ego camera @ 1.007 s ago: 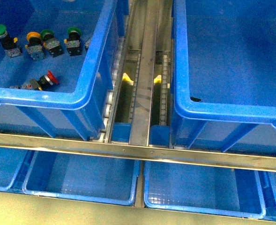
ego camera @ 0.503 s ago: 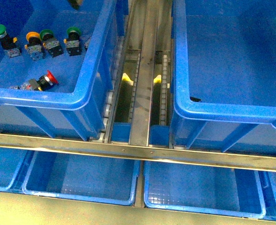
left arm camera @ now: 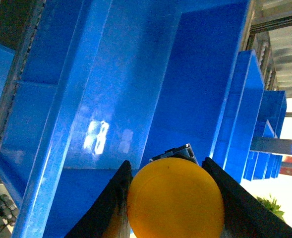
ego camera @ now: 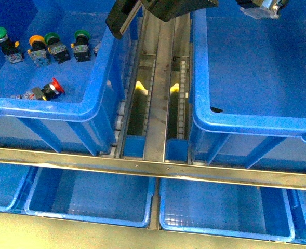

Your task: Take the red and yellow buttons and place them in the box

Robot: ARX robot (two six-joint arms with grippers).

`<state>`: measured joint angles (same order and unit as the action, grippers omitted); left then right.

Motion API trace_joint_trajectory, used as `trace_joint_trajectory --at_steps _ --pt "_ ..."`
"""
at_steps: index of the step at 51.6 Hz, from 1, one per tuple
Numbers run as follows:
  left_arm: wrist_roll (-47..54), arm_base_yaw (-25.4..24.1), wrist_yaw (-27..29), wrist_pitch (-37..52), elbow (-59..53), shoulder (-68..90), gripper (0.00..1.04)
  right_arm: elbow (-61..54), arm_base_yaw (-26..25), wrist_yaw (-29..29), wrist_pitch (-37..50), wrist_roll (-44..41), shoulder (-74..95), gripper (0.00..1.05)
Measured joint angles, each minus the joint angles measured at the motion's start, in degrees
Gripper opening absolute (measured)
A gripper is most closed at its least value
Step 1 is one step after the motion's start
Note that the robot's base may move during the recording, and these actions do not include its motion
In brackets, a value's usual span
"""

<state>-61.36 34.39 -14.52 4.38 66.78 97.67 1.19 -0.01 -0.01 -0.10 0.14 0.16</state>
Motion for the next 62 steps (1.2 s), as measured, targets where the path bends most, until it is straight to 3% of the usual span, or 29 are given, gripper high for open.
trace_joint_trajectory --at_steps 28,34,37,40,45,53,62 --pt "0.20 2.27 1.25 0.52 -2.99 1.42 0.34 0.00 0.00 -0.02 0.00 0.00 0.00 0.98" --pt "0.26 2.25 1.44 0.50 -2.99 1.42 0.34 4.66 5.66 10.32 -8.17 -3.37 9.92 0.98" --pt "0.26 2.32 1.42 0.52 -2.97 1.42 0.34 7.82 11.58 10.54 -1.25 -7.48 21.97 0.98" --pt "0.26 2.62 1.44 0.44 -2.95 1.42 0.34 10.51 16.11 7.15 8.63 -11.28 32.85 0.98" --pt "0.26 2.86 1.53 0.09 -2.67 1.42 0.34 13.77 19.34 2.99 19.34 -16.74 45.09 0.98" --pt "0.39 2.84 1.95 -0.35 -2.29 1.42 0.34 14.86 22.67 -0.66 19.71 -22.86 49.55 0.98" --pt "0.44 2.93 1.90 -0.39 -2.19 1.42 0.34 14.21 26.47 1.07 25.94 -28.04 52.81 0.98"
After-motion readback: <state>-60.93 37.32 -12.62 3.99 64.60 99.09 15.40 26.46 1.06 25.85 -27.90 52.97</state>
